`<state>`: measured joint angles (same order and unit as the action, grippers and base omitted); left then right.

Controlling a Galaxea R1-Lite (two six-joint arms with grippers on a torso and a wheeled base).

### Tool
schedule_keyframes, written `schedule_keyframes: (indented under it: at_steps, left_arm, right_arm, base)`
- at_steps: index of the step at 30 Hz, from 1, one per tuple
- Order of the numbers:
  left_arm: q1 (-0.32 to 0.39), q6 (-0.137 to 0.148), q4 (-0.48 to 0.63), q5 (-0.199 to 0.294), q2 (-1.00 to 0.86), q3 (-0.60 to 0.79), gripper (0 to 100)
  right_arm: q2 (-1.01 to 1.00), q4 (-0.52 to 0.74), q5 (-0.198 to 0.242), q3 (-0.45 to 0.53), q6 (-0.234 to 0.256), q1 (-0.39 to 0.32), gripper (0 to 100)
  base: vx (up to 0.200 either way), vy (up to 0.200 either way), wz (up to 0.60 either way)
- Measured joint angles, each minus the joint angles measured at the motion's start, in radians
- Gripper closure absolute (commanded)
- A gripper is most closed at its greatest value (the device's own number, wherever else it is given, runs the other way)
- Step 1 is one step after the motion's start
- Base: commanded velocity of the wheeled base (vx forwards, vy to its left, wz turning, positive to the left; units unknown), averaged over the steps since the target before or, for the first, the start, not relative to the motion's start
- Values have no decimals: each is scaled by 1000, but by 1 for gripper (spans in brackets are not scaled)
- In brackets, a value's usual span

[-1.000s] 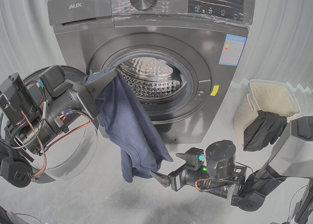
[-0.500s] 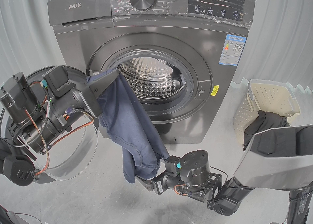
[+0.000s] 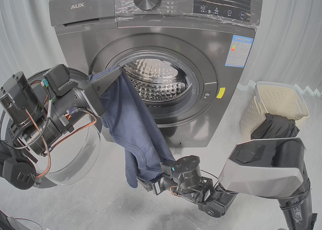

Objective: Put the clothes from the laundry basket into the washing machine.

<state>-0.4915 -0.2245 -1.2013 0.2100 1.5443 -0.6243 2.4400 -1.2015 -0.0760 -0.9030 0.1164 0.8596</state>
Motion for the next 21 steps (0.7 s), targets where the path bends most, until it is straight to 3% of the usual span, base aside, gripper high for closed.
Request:
schedule_keyframes:
  at_steps: [9, 21]
  left_arm:
    - [-2, 0, 0, -1, 0, 3, 100]
    - [-1, -2, -1, -1, 0, 0, 100]
  right_arm:
    - [58, 11, -3, -79, -1, -47, 0]
    - [116, 12, -4, -145, -1, -51, 0]
  base:
    - [0, 0, 0]
    - [0, 0, 0]
